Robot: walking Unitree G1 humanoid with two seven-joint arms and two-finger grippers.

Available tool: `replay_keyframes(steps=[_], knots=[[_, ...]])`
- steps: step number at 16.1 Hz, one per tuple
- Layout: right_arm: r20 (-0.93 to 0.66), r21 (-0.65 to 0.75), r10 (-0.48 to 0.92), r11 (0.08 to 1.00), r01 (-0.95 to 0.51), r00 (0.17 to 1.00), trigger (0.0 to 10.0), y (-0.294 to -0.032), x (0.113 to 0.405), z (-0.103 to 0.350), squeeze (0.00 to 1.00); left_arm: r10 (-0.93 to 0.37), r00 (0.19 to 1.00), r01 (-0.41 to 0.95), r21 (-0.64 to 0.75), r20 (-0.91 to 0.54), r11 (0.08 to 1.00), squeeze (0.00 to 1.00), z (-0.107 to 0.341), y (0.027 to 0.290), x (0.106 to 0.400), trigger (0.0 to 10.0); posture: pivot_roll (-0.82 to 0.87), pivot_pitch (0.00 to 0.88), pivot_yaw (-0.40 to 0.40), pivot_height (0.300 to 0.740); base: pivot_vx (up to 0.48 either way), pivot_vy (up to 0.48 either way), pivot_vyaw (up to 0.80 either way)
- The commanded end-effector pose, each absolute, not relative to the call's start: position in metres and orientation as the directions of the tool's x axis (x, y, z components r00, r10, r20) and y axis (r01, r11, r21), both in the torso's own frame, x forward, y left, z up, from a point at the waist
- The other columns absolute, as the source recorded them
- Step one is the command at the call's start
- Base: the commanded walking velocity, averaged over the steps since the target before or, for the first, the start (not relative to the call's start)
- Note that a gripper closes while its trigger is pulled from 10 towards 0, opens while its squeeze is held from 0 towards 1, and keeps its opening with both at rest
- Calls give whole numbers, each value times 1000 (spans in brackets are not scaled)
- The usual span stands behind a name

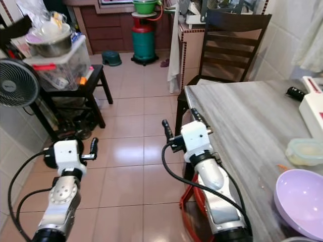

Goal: Setting the table

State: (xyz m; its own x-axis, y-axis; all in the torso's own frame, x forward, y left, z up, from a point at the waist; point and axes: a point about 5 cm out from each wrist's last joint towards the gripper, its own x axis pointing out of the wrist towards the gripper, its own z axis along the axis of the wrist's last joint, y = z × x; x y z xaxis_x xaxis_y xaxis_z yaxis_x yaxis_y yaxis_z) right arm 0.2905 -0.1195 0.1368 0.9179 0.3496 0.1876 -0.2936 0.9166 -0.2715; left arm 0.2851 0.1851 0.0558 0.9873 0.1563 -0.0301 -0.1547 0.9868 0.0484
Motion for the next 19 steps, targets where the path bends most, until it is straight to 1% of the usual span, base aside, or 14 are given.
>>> replay_keyframes(steps=[1,4,6,9,17,19], knots=[[203,-268,373,910,-315,905,10000,-115,295,142,0,182,983,-180,47,-29,982,0,54,189,284,10000,-17,0,-14,740,0,0,0],[199,-265,377,909,-320,905,10000,-114,298,142,0,187,982,-186,30,-33,982,0,54,190,284,10000,-11,0,-20,740,0,0,0],[195,-267,373,910,-316,907,10000,-114,297,139,0,184,982,-183,35,-34,983,0,54,189,285,10000,-14,0,-13,740,0,270,0],[193,-253,353,919,-301,916,10000,-115,294,136,0,169,985,-167,49,-38,985,0,54,188,287,10000,-27,0,8,740,0,306,508],[197,-232,311,936,-264,930,10000,-121,294,134,0,146,988,-143,64,-43,988,0,54,184,293,10000,-47,0,34,740,0,337,0],[194,-225,299,941,-254,934,10000,-122,295,133,0,142,989,-139,65,-44,988,0,55,183,295,10000,-47,0,34,740,0,480,0]])
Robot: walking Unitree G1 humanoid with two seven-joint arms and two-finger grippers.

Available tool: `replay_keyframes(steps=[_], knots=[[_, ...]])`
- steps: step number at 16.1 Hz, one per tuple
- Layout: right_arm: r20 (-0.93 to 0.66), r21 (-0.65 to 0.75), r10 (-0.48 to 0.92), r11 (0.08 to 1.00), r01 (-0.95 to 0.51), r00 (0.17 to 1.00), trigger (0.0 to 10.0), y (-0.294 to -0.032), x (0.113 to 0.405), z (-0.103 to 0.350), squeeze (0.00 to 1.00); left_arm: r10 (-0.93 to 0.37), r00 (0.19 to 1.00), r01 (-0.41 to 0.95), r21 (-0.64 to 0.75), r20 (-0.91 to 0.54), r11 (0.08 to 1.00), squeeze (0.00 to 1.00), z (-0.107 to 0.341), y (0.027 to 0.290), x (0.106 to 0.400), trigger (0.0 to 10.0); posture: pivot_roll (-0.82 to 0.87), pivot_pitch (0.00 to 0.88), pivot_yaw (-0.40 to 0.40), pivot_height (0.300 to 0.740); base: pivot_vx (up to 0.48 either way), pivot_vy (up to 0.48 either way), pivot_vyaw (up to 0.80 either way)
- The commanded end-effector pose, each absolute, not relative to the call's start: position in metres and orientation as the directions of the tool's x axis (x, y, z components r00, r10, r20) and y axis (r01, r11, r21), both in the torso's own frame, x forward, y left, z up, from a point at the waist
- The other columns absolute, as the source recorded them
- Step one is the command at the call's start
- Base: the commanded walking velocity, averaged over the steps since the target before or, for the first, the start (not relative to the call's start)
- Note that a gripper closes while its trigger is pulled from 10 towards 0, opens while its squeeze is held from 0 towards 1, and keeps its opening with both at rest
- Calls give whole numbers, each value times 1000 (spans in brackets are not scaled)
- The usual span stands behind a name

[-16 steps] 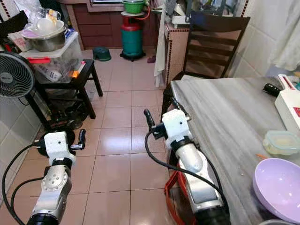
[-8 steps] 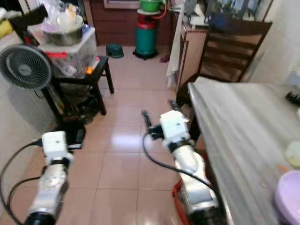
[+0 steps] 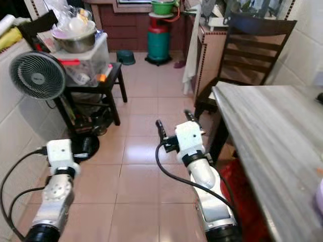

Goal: Setting the table

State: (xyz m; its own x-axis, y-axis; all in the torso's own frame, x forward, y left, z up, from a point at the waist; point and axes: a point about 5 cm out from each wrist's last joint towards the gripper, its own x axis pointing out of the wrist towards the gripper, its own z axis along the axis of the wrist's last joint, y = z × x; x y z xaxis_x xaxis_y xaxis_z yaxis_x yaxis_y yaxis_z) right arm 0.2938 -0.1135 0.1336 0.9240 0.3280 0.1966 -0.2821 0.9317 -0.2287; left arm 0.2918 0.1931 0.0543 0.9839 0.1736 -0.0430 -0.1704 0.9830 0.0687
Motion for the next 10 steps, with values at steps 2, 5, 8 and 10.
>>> replay_keyframes(steps=[2,5,8,10], knots=[[191,-223,292,943,-248,937,10000,-123,296,132,0,138,989,-135,66,-47,989,0,55,182,296,10000,-53,0,40,740,0,480,0],[177,-213,272,949,-233,946,10000,-126,295,127,0,138,989,-134,69,-51,989,0,54,183,298,10000,-54,0,42,740,0,480,0],[161,-199,251,955,-218,954,10000,-129,295,122,0,144,988,-140,76,-61,987,0,53,186,298,10000,-52,0,47,740,0,480,0],[154,-194,243,958,-212,958,10000,-131,295,120,0,147,987,-142,80,-64,987,0,52,187,298,10000,-50,0,49,740,0,480,0]])
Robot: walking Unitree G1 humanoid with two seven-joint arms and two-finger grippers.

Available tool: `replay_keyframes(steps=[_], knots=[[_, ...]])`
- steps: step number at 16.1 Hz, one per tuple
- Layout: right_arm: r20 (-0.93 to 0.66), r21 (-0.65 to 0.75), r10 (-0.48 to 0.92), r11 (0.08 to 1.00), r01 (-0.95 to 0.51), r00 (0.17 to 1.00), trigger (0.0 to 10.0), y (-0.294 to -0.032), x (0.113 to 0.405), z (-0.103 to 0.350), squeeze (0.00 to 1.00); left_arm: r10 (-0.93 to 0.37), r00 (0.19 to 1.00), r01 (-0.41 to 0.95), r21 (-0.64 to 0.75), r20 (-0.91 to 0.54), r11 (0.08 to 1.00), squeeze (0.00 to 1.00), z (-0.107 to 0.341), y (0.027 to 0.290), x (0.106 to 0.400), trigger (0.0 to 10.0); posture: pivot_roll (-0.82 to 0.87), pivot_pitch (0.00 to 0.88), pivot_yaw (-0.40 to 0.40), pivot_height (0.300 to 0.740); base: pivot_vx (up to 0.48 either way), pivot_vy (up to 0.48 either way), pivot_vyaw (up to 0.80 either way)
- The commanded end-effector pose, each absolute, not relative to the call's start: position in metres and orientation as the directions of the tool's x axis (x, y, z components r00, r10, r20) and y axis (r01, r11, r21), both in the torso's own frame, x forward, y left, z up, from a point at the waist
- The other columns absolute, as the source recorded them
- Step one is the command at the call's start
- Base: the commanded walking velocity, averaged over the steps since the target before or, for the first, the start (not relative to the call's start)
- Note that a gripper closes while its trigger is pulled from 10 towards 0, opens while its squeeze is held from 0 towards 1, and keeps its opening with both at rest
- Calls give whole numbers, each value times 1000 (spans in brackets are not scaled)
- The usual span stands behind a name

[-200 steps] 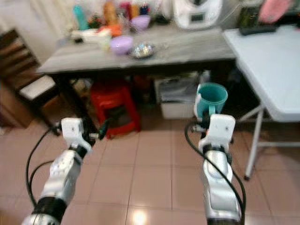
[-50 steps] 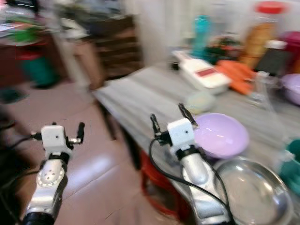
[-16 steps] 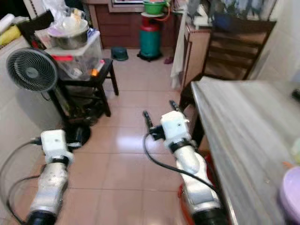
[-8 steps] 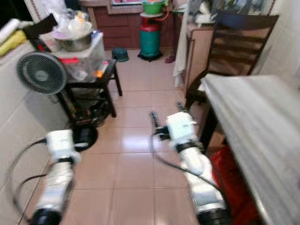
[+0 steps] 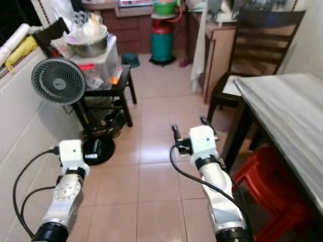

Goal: Setting the table

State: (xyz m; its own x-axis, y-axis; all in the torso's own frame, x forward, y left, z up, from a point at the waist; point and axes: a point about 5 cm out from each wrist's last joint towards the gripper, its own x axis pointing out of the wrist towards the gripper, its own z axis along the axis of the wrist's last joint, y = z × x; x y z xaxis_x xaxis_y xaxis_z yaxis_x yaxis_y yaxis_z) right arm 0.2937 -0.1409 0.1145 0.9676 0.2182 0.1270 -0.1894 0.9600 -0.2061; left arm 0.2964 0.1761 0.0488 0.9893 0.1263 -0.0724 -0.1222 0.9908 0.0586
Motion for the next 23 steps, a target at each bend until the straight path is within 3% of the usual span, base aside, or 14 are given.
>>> replay_keyframes(steps=[1,13,16,19,21,23], knots=[[152,-193,242,958,-211,958,10000,-131,295,120,0,148,987,-142,82,-65,986,0,52,188,298,10000,-50,0,49,740,0,480,0],[118,-179,234,961,-211,965,10000,-133,296,108,0,191,974,-180,100,-118,979,0,41,195,297,10000,-45,0,45,740,0,440,0],[80,-170,222,963,-207,972,10000,-136,296,98,0,64,980,-57,39,-189,998,0,24,191,288,10000,-45,0,43,740,0,0,0],[-11,-194,226,955,-224,974,10000,-140,293,72,0,-21,926,45,55,-377,997,0,-11,187,266,10000,-33,0,34,740,0,0,0],[-146,-155,217,959,-239,965,10000,-141,285,39,0,-50,863,111,92,-502,989,0,-32,185,249,10000,-33,0,33,740,0,0,0],[-318,-95,154,977,-193,936,10000,-149,274,4,0,-59,801,98,34,-596,995,0,-47,184,235,10000,-31,0,35,740,0,0,0]])
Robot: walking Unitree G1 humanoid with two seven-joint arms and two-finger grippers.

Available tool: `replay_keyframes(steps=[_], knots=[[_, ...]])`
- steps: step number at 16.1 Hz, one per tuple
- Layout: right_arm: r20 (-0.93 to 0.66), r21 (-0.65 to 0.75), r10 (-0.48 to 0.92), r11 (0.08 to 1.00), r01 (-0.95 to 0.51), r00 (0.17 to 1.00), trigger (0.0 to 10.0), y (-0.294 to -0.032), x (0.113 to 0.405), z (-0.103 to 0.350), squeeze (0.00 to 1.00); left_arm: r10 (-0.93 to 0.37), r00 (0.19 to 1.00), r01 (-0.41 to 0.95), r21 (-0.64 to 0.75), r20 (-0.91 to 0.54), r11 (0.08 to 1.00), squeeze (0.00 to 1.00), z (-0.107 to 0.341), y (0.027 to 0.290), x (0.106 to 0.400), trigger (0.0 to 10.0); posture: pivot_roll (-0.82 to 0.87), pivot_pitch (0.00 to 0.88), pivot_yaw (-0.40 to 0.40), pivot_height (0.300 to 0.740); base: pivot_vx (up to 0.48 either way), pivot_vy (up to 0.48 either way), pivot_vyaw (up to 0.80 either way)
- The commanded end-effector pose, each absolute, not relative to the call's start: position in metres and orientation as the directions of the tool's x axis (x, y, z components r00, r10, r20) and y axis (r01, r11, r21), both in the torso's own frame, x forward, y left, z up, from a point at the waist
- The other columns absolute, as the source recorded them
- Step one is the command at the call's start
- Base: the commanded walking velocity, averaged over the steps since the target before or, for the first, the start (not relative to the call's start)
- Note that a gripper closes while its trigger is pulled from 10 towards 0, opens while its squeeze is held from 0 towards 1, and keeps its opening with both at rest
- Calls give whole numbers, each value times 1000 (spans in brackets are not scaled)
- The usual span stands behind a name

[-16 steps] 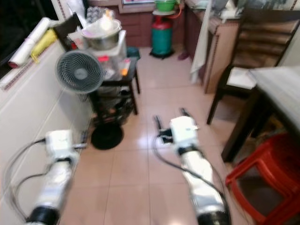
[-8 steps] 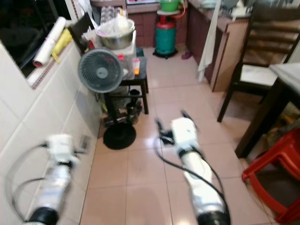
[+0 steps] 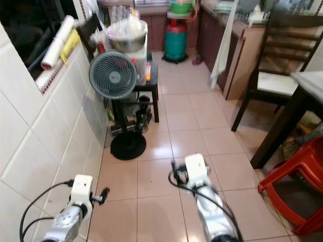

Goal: Setting the table

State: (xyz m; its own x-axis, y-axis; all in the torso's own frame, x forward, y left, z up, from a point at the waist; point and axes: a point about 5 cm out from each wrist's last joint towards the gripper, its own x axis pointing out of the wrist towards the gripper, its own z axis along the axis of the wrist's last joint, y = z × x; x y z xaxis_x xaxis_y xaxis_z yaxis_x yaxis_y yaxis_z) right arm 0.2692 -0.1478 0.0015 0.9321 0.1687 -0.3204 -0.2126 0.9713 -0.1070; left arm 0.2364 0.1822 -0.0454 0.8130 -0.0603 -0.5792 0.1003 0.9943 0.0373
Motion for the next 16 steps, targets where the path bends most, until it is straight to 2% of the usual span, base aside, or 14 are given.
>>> replay_keyframes(steps=[1,3,4,6,7,9,13,16], knots=[[-403,-85,108,984,-155,909,10000,-155,267,-11,0,-70,779,103,17,-623,995,0,-52,183,230,10000,-35,0,37,740,0,0,0],[-538,-73,20,995,-70,842,10000,-170,250,-34,0,-77,740,101,-3,-669,995,0,-58,181,223,10000,-38,0,45,740,0,0,0],[-627,-41,-34,999,10,779,10000,-180,235,-49,0,-60,702,91,6,-710,996,0,-64,182,216,10000,-51,0,56,740,0,0,0],[-655,-38,-52,999,36,754,10000,-183,228,-55,0,-49,681,78,6,-731,997,0,-67,183,212,10000,-56,0,60,740,0,0,0],[-725,47,-17,996,74,689,10000,-181,215,-66,0,-22,655,56,19,-755,998,0,-71,187,207,10000,-72,0,69,740,0,0,0],[-727,-41,-21,999,-13,686,10000,-180,210,-69,0,35,628,-21,28,-778,999,0,-73,194,203,10000,-72,0,69,740,0,0,0],[-751,-19,17,999,-47,660,10000,-175,209,-71,0,36,606,-38,16,-795,999,0,-74,195,201,10000,-81,0,82,740,0,0,0],[-753,-33,4,999,-43,658,10000,-174,208,-72,0,40,585,-35,24,-810,999,0,-77,197,195,10000,-89,0,87,740,0,0,800]])
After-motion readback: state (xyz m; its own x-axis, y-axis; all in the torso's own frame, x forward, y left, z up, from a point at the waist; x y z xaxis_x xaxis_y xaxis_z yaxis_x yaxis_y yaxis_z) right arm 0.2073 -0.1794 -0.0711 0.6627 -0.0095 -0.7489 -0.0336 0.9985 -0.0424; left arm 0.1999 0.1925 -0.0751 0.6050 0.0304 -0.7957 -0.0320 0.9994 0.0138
